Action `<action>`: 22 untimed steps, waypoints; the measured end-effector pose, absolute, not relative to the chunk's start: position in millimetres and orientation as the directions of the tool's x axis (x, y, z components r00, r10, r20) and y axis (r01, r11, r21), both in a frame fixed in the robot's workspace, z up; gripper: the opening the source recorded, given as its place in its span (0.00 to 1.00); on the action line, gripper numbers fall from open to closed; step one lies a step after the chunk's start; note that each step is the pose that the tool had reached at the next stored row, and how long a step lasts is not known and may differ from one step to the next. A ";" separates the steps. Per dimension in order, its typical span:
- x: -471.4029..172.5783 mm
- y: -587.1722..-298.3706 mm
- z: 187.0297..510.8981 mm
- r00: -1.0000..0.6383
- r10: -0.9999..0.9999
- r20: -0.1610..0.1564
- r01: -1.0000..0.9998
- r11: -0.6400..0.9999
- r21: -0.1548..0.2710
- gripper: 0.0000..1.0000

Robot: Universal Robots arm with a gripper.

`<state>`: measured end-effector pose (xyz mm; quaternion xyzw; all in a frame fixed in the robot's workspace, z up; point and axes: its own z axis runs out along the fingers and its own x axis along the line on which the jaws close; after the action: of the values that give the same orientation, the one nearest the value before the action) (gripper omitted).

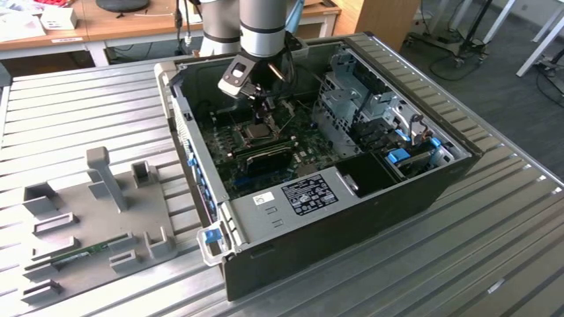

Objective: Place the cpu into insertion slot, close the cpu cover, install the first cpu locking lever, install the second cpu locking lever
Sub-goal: 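Place the cpu into insertion slot, then close the cpu cover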

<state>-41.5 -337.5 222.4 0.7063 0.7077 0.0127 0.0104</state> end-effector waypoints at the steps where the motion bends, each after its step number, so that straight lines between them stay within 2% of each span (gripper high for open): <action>1: -41.5 -337.6 222.9 -0.002 1.000 0.003 0.999 0.002 0.032 0.10; 22: -41.5 -337.5 231.4 -0.002 1.000 0.003 0.999 0.002 0.033 0.10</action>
<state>-41.5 -337.5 231.4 0.7063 0.7077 0.0126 0.0104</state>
